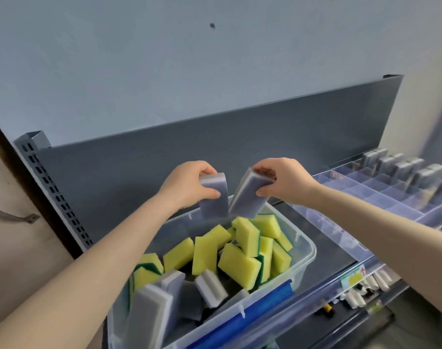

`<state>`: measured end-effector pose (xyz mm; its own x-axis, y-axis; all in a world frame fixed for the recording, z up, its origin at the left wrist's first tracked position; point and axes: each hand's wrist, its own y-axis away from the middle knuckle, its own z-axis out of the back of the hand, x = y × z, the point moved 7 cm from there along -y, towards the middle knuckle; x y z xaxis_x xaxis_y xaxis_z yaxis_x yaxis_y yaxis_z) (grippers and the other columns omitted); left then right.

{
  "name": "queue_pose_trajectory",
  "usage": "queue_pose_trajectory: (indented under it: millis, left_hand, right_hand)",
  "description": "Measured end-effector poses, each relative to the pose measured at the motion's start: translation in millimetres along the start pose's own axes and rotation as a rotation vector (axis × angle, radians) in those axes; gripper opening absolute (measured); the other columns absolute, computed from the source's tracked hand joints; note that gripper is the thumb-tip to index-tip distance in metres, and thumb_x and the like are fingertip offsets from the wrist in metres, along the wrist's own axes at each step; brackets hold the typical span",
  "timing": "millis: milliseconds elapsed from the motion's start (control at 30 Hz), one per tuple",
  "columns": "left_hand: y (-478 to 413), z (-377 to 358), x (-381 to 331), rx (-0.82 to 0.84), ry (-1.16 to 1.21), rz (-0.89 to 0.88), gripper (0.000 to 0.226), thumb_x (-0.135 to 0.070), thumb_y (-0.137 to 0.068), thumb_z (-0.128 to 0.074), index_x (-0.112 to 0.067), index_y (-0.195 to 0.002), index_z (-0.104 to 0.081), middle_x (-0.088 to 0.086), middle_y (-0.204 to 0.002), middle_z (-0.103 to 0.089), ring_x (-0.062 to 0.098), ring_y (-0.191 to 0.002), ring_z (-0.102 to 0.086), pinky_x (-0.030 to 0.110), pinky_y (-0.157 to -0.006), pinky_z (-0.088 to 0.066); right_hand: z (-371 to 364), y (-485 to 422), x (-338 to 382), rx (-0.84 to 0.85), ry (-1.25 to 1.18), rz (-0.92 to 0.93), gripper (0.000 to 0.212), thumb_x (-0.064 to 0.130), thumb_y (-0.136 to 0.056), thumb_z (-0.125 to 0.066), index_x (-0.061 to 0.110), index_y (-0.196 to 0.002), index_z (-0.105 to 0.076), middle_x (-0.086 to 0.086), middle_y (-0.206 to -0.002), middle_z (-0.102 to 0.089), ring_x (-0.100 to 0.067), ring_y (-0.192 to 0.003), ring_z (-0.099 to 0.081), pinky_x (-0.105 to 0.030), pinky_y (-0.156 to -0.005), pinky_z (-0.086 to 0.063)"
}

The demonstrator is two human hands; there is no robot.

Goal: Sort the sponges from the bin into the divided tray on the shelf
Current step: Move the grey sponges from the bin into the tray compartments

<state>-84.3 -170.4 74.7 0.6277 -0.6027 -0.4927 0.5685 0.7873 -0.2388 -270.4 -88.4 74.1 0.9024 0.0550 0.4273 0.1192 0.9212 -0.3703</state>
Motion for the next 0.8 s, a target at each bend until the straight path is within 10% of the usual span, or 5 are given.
queue_pose_trajectory:
  millis: [800]
  left_hand:
    - [-91.6, -211.5, -282.0, 0.058, 0.060, -0.187, 0.032, -0.027, -0.067, -0.078, -0.030, -0.096, -0.064, -0.012, -0.091, -0.065, 0.013, -0.085, -0.059, 0.038, -0.076, -0.051]
  right_hand:
    - [168.7, 112.3, -280.1, -0.058, 0.096, -0.198, 0.049, 0.018, -0.069, -0.076, 0.019, -0.116, -0.064, -0.001, -0.106, -0.069, -0.025, -0.092, -0.061, -0.038, -0.078, -0.052]
